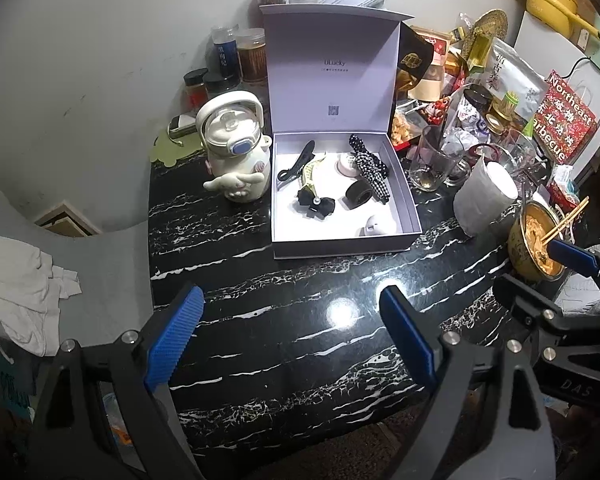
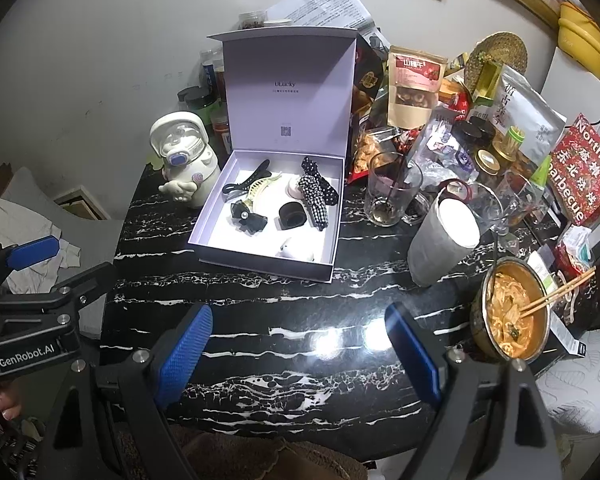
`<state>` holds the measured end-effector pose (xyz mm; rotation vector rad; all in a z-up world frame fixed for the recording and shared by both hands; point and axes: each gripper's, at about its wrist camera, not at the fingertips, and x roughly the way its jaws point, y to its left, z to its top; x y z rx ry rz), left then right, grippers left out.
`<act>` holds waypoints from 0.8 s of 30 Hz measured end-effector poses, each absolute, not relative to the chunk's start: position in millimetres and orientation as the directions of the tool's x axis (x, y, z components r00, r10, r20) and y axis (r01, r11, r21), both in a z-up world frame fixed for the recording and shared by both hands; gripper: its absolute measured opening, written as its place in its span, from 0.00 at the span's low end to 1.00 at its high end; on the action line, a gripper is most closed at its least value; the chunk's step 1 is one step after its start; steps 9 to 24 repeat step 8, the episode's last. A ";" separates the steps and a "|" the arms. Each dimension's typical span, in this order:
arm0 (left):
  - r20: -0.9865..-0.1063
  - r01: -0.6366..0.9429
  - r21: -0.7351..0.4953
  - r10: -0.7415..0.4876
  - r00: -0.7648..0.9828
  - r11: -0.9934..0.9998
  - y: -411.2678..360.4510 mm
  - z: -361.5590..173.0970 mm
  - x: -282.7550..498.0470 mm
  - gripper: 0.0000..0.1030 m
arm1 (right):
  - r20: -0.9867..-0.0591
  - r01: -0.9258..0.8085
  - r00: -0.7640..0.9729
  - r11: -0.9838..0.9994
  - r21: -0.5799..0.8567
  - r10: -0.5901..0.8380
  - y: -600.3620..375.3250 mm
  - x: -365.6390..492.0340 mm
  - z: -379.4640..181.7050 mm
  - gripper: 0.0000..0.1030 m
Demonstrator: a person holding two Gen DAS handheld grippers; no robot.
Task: Organize objects
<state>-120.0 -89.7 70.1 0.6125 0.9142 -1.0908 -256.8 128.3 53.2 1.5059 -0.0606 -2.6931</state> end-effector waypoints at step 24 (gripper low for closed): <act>-0.857 0.937 -0.016 -0.488 0.167 0.349 -88.9 71.3 -121.5 0.89 | -0.849 0.029 -0.524 -0.998 0.060 -0.066 127.6 -256.4 53.3 0.87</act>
